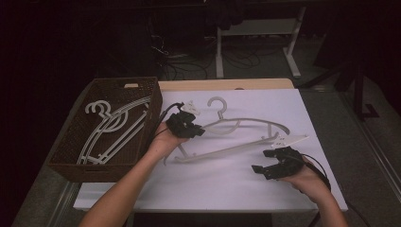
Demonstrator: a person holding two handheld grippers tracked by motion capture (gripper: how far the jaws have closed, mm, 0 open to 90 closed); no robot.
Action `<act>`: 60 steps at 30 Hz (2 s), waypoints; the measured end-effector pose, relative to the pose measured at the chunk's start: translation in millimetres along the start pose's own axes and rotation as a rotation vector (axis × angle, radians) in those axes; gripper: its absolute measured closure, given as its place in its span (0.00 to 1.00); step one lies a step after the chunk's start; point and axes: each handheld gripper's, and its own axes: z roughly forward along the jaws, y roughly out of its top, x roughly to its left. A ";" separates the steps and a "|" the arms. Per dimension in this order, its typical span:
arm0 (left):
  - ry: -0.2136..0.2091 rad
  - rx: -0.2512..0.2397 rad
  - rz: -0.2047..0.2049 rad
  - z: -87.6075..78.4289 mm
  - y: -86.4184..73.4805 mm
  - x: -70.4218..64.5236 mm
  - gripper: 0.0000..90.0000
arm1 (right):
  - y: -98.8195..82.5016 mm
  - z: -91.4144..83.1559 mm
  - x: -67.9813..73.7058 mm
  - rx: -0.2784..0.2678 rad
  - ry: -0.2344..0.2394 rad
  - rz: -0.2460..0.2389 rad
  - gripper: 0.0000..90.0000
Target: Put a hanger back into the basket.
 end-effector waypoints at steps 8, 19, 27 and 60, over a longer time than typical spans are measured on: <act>0.075 -0.048 -0.035 -52.3 21.6 13.5 0.91 | 1.4 -0.4 -4.9 -0.047 -0.054 0.031 0.10; 0.171 -0.120 -0.094 -131.5 8.6 45.4 0.91 | 5.2 -0.8 -12.9 -0.062 -0.087 0.059 0.03; 0.282 -0.148 -0.181 -192.7 -37.1 72.3 0.91 | 6.9 -0.6 -11.9 -0.061 -0.108 0.050 0.03; 0.534 -0.055 -0.485 -226.7 -199.7 152.2 0.91 | 6.8 5.3 -8.6 -0.034 -0.129 0.044 0.03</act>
